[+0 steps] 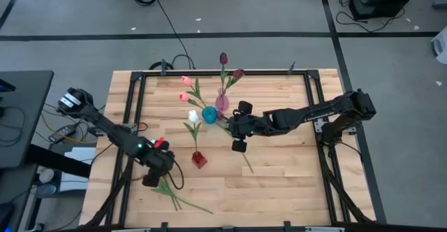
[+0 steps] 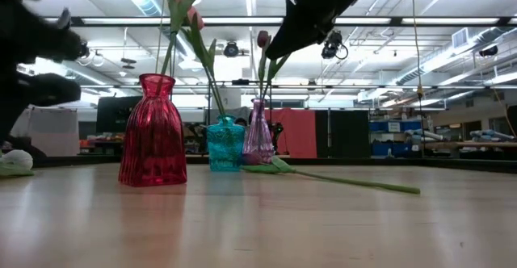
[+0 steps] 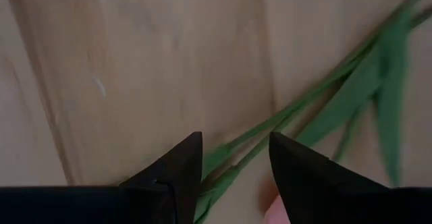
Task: Sort flowers into vase by color
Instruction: Put the white flower into the red vase
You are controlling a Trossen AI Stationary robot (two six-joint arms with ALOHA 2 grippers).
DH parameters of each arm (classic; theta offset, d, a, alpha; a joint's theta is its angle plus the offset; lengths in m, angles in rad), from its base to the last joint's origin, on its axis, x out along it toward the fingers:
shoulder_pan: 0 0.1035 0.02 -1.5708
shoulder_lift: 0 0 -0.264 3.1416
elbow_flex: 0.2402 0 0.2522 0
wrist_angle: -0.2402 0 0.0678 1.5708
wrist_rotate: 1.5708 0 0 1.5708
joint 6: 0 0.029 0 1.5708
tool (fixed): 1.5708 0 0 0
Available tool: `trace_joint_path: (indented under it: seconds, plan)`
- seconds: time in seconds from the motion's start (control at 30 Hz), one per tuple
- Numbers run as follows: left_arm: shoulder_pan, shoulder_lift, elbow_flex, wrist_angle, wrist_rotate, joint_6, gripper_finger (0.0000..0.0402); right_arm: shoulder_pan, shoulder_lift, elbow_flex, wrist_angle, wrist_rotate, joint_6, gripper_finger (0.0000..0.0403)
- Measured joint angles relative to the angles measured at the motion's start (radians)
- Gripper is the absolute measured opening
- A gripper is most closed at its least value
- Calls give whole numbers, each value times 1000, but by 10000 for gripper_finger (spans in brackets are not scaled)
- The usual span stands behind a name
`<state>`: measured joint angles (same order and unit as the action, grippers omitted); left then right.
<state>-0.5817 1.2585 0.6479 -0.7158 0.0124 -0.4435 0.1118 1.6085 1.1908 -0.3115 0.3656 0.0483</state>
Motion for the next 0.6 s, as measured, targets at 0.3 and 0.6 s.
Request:
trace_joint_path:
  seconds: [0.3,0.6]
  plan:
    - [-10,152,5,-10,-22,-2,176,-5,0,0,35,36,-44,119]
    - [-23,172,21,-24,-64,14,99,-5,0,0,53,34,-45,119]
